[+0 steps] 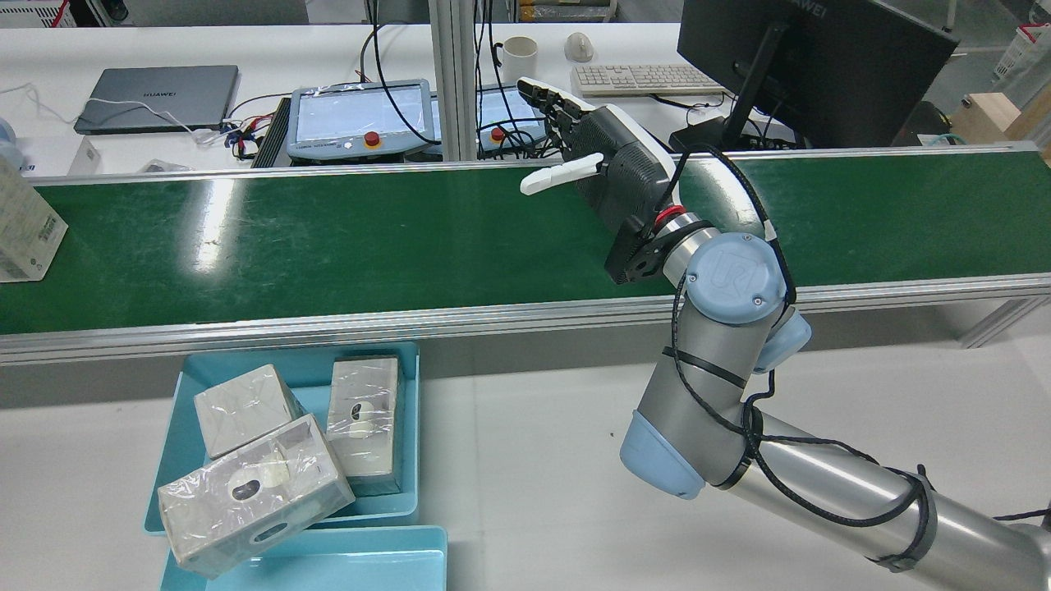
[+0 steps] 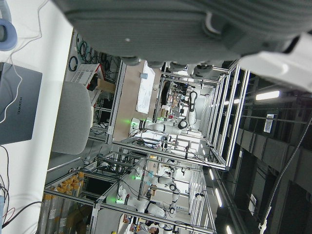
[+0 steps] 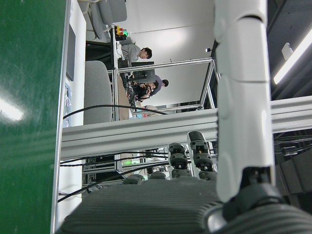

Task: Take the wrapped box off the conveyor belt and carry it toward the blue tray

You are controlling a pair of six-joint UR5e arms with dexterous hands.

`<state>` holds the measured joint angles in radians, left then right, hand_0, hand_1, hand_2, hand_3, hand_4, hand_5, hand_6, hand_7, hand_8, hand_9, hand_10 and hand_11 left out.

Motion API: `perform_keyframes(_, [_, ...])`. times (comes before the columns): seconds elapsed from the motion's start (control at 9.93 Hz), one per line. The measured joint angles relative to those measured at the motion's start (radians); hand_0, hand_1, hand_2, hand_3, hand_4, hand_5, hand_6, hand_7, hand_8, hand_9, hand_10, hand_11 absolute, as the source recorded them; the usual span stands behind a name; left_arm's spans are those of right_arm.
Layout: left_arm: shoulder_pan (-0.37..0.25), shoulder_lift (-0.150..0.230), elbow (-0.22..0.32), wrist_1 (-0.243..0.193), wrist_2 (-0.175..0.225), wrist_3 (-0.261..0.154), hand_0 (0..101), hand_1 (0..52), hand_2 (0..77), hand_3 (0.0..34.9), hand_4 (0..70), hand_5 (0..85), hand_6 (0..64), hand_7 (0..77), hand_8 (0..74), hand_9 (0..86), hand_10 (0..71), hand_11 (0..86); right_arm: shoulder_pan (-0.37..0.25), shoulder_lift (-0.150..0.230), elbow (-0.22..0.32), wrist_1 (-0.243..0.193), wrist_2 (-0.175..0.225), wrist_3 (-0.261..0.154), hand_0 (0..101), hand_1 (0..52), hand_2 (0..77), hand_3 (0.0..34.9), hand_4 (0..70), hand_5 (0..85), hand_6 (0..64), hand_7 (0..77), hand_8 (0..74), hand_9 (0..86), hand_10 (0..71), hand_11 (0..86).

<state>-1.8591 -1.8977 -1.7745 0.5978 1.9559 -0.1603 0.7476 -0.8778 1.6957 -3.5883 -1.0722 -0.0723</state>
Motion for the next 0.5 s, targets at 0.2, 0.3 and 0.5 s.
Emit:
perform_keyframes(0.2, [0.000,0.000,0.000,0.000,0.000,0.000,0,0.0,0.5,0.0,0.0,1.1,0.0,0.5,0.5,0.5,0.5,0.5,0.003,-0.003,0.003,0.000,0.000,0.006,51,15.8,1.1,0.0,12.5,12.0,2.2,2.7,0.0,1.1,0.0,1.6])
perform_keyframes(0.3, [0.000,0.000,0.000,0.000,0.000,0.000,0,0.0,0.5,0.0,0.0,1.1,0.5,0.5,0.5,0.5,0.5,0.5,0.009,-0.007,0.008,0.000,-0.001,0.011,51,15.3,1.1,0.0,12.0,12.0,2.2,2.7,0.0,1.1,0.0,1.6])
perform_keyframes(0.5, [0.000,0.000,0.000,0.000,0.000,0.000,0,0.0,0.5,0.0,0.0,1.1,0.5,0.5,0.5,0.5,0.5,0.5,0.008,-0.007,0.023,-0.001,-0.002,0.013,51,15.8,1.1,0.0,9.8,12.0,2.2,2.7,0.0,1.1,0.0,1.6])
